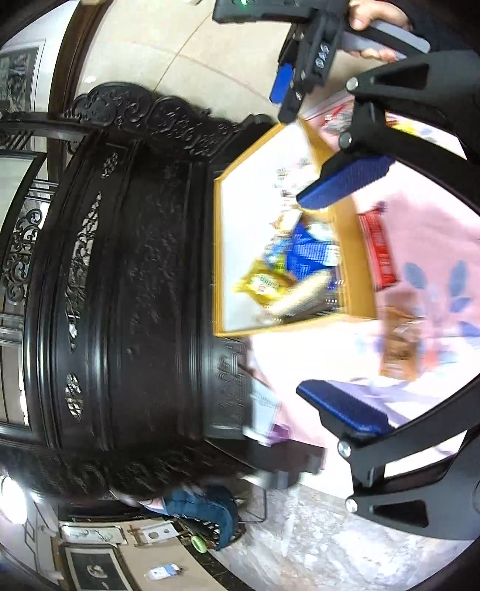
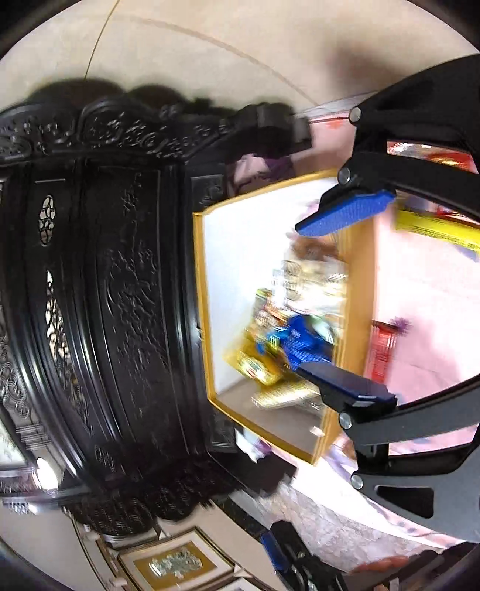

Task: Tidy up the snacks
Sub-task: 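Move both tools back over the remaining snacks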

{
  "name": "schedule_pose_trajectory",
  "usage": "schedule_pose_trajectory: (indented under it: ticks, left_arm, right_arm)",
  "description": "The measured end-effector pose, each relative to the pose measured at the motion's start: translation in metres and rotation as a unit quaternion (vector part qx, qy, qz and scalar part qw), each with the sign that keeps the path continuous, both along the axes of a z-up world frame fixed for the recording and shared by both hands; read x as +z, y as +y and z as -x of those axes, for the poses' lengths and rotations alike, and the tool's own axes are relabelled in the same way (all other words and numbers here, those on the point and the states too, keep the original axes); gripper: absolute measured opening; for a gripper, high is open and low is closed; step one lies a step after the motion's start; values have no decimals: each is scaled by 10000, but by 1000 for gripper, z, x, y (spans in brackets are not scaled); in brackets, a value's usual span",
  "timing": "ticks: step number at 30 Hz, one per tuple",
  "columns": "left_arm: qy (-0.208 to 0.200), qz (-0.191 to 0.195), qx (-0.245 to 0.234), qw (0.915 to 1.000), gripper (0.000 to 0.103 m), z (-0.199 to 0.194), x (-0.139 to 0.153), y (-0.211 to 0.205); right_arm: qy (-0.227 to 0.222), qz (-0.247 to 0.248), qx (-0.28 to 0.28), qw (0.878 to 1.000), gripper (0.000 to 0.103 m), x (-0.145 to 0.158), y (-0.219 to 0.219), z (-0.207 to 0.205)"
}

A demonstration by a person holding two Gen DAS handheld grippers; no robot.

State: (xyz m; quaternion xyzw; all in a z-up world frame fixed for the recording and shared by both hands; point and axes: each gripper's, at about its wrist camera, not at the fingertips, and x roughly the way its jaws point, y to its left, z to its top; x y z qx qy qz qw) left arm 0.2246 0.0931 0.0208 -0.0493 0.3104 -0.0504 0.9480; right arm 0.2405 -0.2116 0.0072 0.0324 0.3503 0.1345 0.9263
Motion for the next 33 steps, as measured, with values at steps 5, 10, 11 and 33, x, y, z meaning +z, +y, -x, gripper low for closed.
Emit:
schedule_pose_trajectory:
  ticks: [5, 10, 11, 33]
  left_arm:
    - [203, 267, -71, 9994, 100, 64, -51, -5]
    - [695, 145, -86, 9974, 100, 97, -105, -22]
    - [781, 165, -82, 9968, 100, 100, -113, -22]
    - [892, 168, 270, 9955, 100, 92, -119, 4]
  right_arm:
    - [-7, 32, -63, 10000, 72, -22, -17, 80]
    - [354, 91, -513, 9980, 72, -55, -50, 130]
    - [441, 86, -590, 9972, 72, -61, -56, 135]
    - [1134, -18, -319, 9930, 72, -134, -31, 58]
